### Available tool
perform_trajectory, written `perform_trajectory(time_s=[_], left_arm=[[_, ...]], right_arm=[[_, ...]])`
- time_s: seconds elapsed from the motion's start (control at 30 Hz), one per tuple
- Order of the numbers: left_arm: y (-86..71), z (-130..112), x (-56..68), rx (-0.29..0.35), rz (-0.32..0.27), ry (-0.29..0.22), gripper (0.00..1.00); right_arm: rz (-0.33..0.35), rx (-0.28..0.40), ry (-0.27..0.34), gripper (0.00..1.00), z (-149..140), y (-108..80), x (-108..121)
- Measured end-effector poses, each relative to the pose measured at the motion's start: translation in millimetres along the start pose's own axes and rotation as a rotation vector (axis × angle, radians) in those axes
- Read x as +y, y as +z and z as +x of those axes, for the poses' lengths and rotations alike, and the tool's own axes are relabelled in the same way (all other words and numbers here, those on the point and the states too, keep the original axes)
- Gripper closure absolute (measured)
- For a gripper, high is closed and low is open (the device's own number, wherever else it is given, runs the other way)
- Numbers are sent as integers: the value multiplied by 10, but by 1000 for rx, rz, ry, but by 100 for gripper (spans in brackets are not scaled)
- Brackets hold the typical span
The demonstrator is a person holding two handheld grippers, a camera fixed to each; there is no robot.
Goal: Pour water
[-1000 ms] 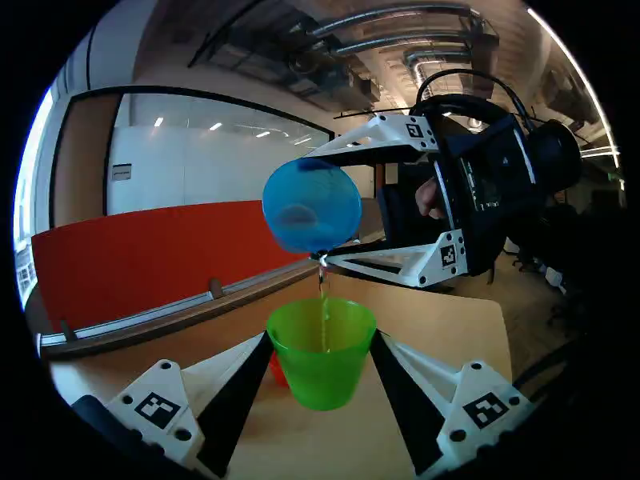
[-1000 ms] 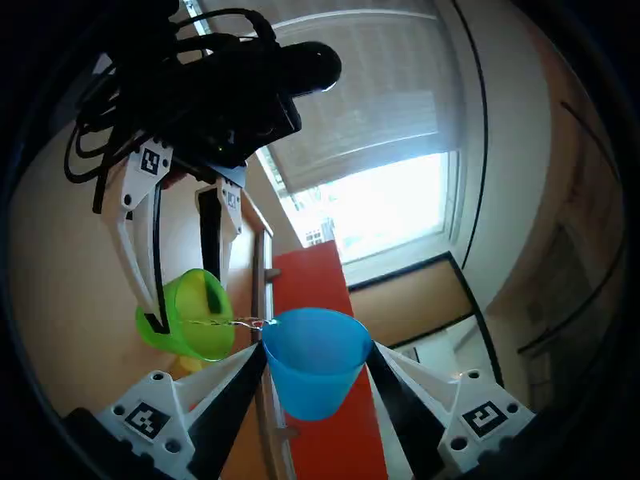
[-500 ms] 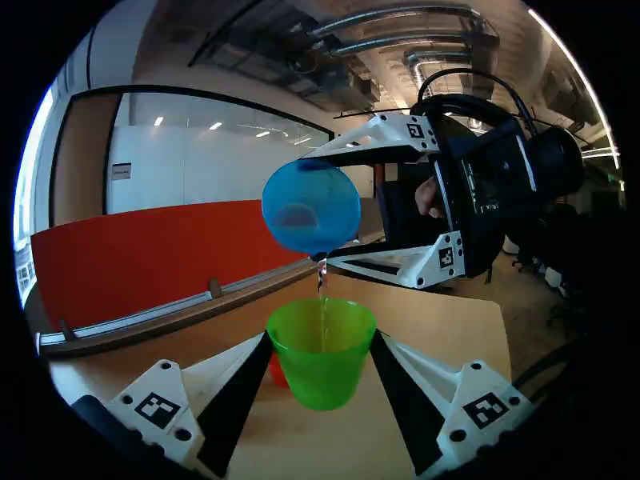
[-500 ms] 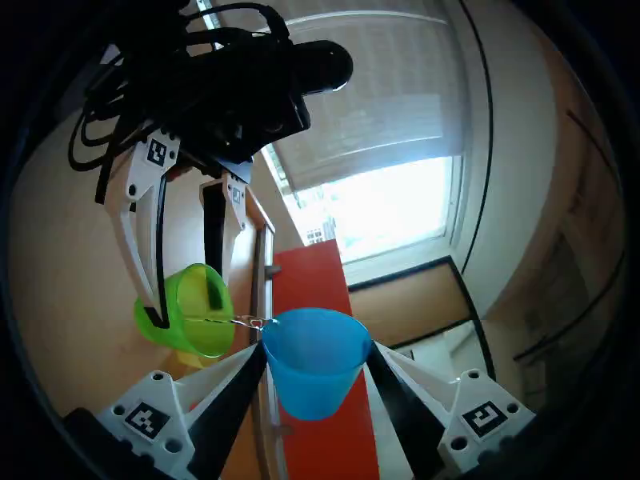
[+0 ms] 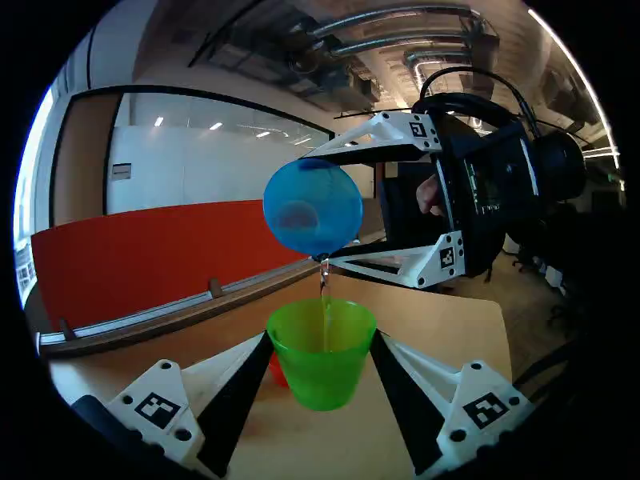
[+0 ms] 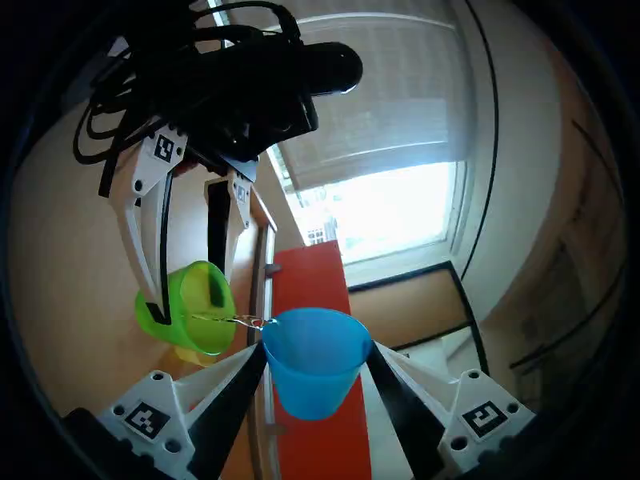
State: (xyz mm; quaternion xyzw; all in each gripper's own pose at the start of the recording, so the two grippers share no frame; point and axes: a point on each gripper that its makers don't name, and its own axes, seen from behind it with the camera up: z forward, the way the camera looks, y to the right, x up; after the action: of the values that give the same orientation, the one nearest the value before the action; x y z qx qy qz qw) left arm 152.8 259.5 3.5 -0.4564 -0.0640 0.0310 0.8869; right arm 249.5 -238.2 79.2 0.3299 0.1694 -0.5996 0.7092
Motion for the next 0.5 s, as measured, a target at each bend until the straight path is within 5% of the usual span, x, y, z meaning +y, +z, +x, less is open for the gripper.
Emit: perform_trajectory(time_s=[0.5], left_arm=[[-10,-11,-13,2,3,0,13]], right_arm=[[-4,-2,-45,8,8,35,14]])
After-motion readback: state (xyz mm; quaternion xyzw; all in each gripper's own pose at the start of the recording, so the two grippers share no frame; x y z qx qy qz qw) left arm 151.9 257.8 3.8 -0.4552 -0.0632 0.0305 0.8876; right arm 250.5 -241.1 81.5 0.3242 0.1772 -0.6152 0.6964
